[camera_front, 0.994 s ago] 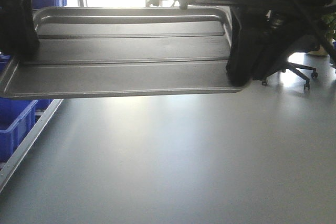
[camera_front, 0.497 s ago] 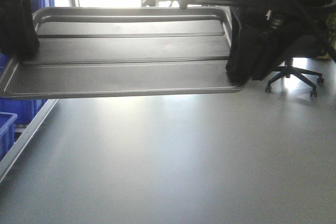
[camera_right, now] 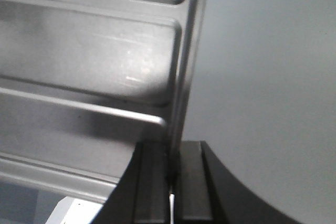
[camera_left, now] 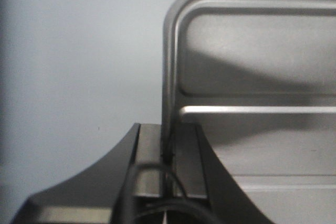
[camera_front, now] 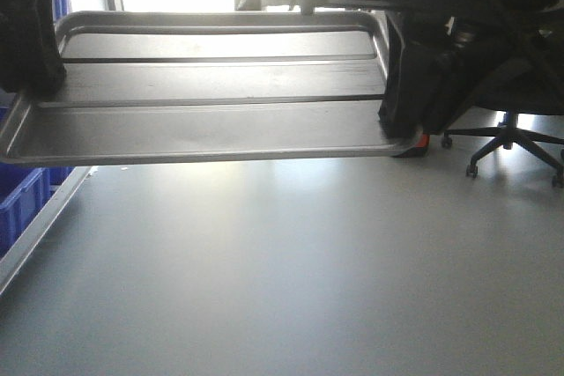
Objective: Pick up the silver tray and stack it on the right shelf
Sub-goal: 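Drive the base to the other shelf holding the tray level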
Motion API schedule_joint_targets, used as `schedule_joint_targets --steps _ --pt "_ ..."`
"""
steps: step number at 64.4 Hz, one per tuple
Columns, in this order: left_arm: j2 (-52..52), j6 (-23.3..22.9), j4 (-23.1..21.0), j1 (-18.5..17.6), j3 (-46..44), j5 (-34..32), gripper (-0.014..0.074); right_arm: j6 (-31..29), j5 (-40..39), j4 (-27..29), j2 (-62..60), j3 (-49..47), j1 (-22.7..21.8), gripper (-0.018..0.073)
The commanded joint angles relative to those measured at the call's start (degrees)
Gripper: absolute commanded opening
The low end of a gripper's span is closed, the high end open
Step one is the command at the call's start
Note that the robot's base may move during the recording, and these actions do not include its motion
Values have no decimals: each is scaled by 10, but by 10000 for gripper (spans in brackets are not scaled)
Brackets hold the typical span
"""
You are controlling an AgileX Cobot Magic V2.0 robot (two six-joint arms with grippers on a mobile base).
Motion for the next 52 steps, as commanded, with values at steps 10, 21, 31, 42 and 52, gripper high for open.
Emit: schedule_joint_targets --steps 10,21,31,42,52 --pt "-16 0 25 -4 -21 -13 -92 -10 -18 -19 -20 -18 1 59" --pt "-16 0 25 -4 -21 -13 -92 -10 -18 -19 -20 -18 1 59" --pt "-16 0 23 -4 -21 -13 -92 -10 -17 -19 -20 -18 1 59" --pt "-16 0 24 -4 -21 -13 -92 -10 -18 -19 -20 -18 1 59" --pt "-16 0 24 -4 -21 -13 -92 -10 -18 -19 -20 -18 1 59"
